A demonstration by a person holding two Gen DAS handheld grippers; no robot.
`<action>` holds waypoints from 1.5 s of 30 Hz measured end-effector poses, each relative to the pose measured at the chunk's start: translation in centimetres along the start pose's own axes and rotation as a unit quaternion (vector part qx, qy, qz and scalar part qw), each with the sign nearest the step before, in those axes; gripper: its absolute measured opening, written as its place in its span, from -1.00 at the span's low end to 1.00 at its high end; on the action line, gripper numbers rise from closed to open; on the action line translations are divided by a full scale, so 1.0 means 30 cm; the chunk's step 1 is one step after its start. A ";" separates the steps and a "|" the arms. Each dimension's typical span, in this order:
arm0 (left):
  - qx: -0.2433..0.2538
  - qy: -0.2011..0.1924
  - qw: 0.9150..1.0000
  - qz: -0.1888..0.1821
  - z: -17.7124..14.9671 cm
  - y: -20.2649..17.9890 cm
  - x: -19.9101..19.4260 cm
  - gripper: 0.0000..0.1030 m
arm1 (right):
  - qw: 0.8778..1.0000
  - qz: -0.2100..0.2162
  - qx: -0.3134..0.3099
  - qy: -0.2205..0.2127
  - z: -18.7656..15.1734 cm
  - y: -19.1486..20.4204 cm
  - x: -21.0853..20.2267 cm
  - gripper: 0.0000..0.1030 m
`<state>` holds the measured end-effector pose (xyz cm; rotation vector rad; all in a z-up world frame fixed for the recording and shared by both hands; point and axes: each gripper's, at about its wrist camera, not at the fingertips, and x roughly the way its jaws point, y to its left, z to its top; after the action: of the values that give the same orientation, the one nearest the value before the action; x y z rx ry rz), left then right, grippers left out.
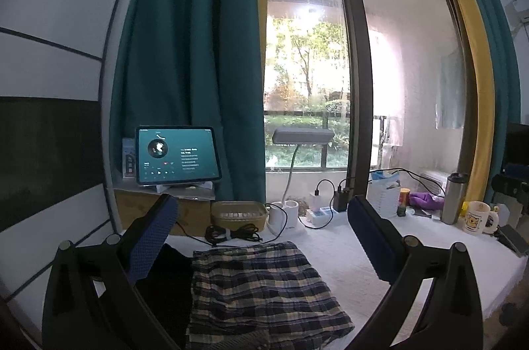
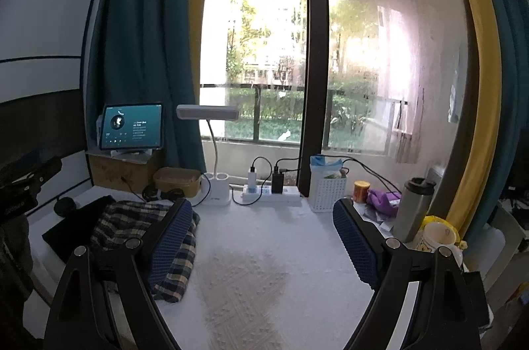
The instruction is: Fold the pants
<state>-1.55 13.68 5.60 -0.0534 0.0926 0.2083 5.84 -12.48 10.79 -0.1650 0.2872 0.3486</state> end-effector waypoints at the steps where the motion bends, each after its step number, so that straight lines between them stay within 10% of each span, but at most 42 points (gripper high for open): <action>1: 0.000 0.000 1.000 0.001 0.000 0.001 -0.001 0.97 | 1.000 -0.001 0.000 -0.002 0.002 0.000 -0.001 0.73; 45: 0.000 -0.028 0.999 -0.031 0.062 -0.060 -0.039 0.97 | 0.998 -0.038 0.011 -0.046 0.034 -0.033 -0.112 0.89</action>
<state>-2.14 11.79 7.63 -0.0502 0.0343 0.1478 3.44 -14.22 12.89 -0.1372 0.1937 0.2770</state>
